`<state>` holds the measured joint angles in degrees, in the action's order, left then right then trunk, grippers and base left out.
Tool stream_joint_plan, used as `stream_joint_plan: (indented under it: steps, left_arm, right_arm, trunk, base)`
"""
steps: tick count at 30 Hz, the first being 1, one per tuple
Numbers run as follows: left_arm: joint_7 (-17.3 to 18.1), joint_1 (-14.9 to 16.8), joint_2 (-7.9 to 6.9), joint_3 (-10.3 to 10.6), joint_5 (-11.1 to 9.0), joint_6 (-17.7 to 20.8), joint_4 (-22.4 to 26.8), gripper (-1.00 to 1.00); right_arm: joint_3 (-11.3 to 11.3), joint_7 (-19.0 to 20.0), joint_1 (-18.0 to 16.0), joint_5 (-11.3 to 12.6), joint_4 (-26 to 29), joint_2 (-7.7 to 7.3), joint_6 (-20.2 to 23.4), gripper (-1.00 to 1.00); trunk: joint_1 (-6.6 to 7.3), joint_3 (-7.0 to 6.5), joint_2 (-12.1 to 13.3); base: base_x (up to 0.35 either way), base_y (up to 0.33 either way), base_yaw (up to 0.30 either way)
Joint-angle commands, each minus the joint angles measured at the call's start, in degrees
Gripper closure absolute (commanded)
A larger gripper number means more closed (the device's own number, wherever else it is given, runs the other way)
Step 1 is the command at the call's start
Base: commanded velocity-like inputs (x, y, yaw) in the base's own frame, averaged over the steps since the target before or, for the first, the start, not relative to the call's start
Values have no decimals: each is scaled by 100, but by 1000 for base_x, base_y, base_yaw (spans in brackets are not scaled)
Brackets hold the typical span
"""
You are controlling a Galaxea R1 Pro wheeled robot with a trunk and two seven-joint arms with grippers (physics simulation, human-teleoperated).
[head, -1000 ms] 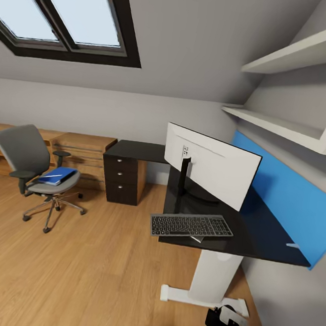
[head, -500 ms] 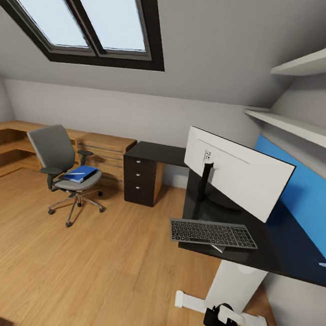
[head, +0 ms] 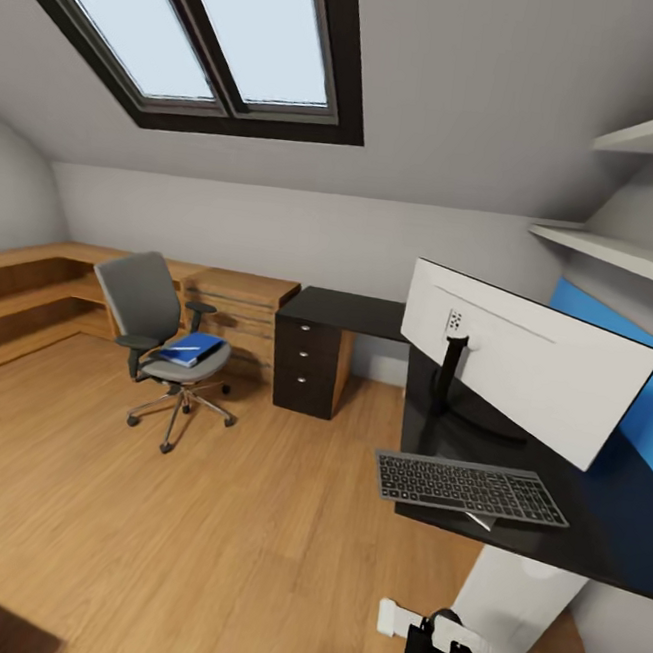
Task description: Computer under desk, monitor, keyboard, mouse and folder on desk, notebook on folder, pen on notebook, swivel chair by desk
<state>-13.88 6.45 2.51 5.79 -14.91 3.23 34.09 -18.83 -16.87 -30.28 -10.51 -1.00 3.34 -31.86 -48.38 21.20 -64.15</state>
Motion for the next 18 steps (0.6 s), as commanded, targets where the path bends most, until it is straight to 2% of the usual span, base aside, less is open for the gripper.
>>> stream_joint_plan:
  steps: [1, 3, 6, 11, 15, 18]
  left_arm:
    - [-50, 3, -6, 62, -46, 23, 10, -100]
    - [-53, 3, -5, 141, -47, 21, 14, -100]
    - [-53, 4, -5, 149, -47, -29, 14, -100]
    - [-46, 2, -6, 158, -55, -453, 10, -100]
    - [-31, 4, -5, 159, -56, -512, 10, -100]
    - [-22, 5, -5, 159, -56, -515, 10, -100]
  right_arm:
    - [-33, -38, -2, -113, -11, 0, -16, 100]
    - [-30, -36, 27, -325, -14, 12, -10, 100]
    - [-26, -36, 72, -345, -14, 29, -7, 100]
    - [-24, -29, 106, -355, -14, 34, -4, 100]
    - [-24, -27, 109, -355, -14, 35, -4, 100]
    - [-24, -27, 108, -381, -14, 37, -4, 100]
  trunk:
    - [0, 7, -5]
    - [0, 7, -5]
    - [0, 7, -5]
    - [0, 7, -5]
    - [0, 7, -5]
    - [0, 7, -5]
  base:
    - [0, 0, 277]
    - [0, 0, 278]
    - [0, 0, 278]
    - [16, 3, 278]
    - [208, 87, 249]
    - [229, 95, 83]
